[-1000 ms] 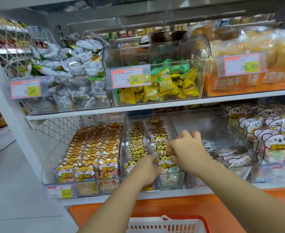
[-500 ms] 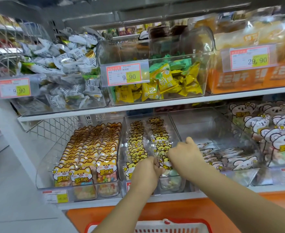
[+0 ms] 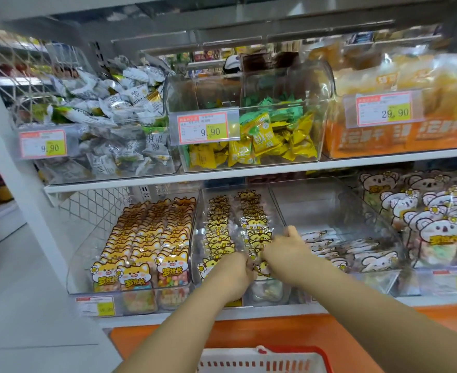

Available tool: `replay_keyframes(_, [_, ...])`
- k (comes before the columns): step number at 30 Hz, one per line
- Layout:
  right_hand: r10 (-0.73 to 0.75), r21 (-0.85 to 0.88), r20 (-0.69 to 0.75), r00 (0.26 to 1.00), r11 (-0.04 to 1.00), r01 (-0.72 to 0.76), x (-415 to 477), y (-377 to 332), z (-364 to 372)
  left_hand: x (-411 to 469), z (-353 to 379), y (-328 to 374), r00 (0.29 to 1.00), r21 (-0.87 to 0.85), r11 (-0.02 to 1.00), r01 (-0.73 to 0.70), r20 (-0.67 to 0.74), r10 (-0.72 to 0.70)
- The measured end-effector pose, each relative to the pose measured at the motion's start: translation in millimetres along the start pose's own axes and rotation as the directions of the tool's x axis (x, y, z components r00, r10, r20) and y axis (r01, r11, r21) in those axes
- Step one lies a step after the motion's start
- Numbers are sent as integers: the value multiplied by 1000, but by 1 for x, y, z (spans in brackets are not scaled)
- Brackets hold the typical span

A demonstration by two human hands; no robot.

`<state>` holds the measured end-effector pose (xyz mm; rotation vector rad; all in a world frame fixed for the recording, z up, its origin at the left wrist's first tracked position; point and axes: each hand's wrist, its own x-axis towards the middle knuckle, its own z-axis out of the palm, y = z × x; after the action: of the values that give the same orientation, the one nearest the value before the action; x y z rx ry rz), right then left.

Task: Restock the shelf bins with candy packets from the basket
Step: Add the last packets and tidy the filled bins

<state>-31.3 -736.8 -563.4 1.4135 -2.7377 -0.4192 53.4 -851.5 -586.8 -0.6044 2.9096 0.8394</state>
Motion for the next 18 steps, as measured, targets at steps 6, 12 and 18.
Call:
replay_keyframes(6, [32,466,-120,992,884,28,-16,38,5,-10,-16,-2,969,-2,989,-147,-201,143])
replay_keyframes(12, [57,306,-116,992,952,-19,14,38,1,0,-18,10,960,323,924,-202,-121,252])
replay_keyframes(18, [94,77,17,995,992,-95,32,28,-3,10,-16,9,965,478,844,-243,31,261])
